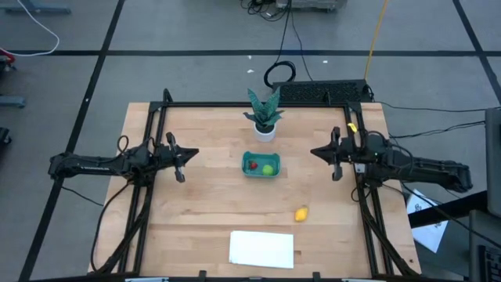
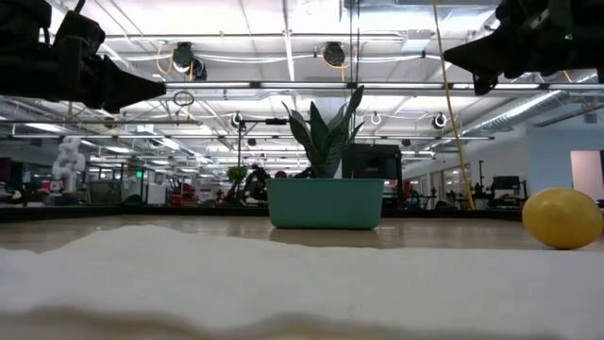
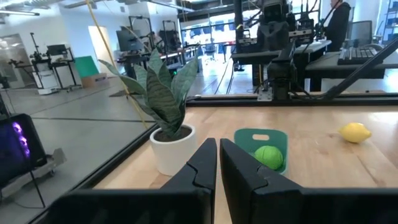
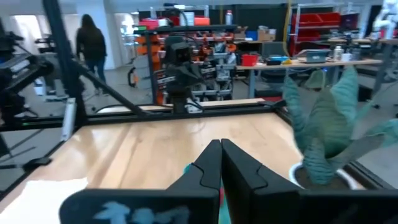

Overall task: Pick and placing Produce into tupperware
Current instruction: Put the yellow lemon into the green bin

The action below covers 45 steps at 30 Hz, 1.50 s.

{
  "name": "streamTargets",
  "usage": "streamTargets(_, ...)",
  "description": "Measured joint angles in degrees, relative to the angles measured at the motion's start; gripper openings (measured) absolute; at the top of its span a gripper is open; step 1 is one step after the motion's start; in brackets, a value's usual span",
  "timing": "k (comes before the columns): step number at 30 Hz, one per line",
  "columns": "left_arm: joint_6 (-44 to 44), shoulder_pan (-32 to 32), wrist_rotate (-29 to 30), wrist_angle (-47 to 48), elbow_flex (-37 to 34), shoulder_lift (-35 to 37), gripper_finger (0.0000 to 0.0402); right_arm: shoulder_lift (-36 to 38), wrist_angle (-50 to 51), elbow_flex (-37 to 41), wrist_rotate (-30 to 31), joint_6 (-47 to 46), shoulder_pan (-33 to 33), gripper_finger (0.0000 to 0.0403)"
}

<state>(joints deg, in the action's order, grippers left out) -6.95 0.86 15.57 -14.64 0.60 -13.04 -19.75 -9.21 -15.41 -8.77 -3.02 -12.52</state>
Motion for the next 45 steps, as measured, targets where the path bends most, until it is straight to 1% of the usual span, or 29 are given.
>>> streamTargets(6, -0.01, 0.02, -0.04, 0.2, 0.0, -0.02, 0.0026, 3.43, -0.04, 2.65, -0.21, 0.09, 3.12, 0.0)
streamTargets(12, 0.06, 0.0, -0.5, 0.83, 0.0, 0.0, 0.0026, 5.53, 0.47, 4.42, -0.4, 0.92, 4.19, 0.0)
streamTargets(24, -0.01, 0.0, -0.59, 1.3, 0.01, 0.0, 0.0026, 5.73, 0.4, 4.44, -0.44, 1.24, 4.19, 0.0)
streamTargets(27, -0.08, 0.0, -0.59, 1.3, 0.02, 0.0, 0.0026, 5.63, -0.89, 4.44, -0.44, 2.2, 4.39, 0.0)
streamTargets(30, -0.29, 0.0, -0.61, 1.28, 0.0, 0.0, 0.0026, 4.07, -5.69, 4.31, -0.46, 2.26, 4.99, 0.0)
streamTargets(32, -0.34, 0.0, -0.61, 1.27, 0.0, -0.02, 0.0026, 2.61, -6.2, 2.91, -0.82, 2.08, 5.23, 0.0)
streamTargets(35, -0.34, 0.0, -0.62, 1.21, 0.0, -0.02, 0.0026, -0.15, -3.93, -0.45, -3.58, 1.89, 5.26, 0.0)
streamTargets(45, -0.31, 0.0, -0.63, 1.21, 0.0, -0.02, 0.0026, -11.44, 1.35, -10.24, -5.13, -0.47, 5.26, 0.0)
